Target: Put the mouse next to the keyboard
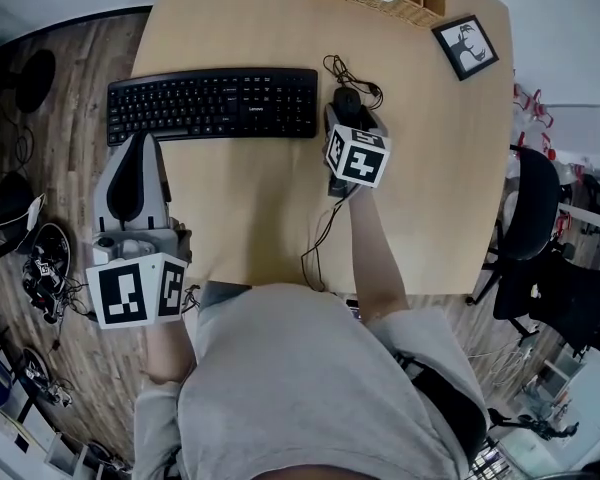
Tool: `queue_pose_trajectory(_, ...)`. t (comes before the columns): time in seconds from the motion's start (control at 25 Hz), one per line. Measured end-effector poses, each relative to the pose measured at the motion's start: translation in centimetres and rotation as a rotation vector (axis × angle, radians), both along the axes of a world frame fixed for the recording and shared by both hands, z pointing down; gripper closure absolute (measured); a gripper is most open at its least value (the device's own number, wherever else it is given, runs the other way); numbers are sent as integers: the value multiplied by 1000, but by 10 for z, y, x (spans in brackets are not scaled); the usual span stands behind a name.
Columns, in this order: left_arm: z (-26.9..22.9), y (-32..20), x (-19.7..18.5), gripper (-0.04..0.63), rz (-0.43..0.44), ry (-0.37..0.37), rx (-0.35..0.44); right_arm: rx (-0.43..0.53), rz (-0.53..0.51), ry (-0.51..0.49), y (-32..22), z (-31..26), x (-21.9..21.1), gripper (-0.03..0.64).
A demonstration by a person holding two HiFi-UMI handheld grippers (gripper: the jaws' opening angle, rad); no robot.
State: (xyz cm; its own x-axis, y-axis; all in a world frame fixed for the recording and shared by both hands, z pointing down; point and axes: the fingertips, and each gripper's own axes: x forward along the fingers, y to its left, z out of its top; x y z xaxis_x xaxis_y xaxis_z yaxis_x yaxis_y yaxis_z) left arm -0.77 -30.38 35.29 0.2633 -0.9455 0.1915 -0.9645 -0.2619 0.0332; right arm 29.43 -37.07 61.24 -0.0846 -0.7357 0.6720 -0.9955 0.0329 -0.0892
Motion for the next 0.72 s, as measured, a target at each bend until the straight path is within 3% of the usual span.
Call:
queue_pose_trajectory(0.28, -6, 9, -14, 577, -22, 7, 18, 62, 16, -22, 9, -21, 0, 356)
queue_pose_trajectory(0.52, -15, 15, -12, 577, 9, 22, 49, 148, -10, -80, 27, -58, -11, 371)
queue_pose_trajectory(0.6, -19, 19, -11, 577, 23, 26, 58, 178, 2, -57, 36, -72, -11, 537)
queue_pose_trajectory(0.64, -21, 20, -11, 577, 31, 29, 62, 194, 5, -43, 40, -79, -11, 588)
queue_pose_trajectory(0.72, -26, 24, -12, 577, 47, 33, 70, 226, -6, -24, 48, -94, -14, 598)
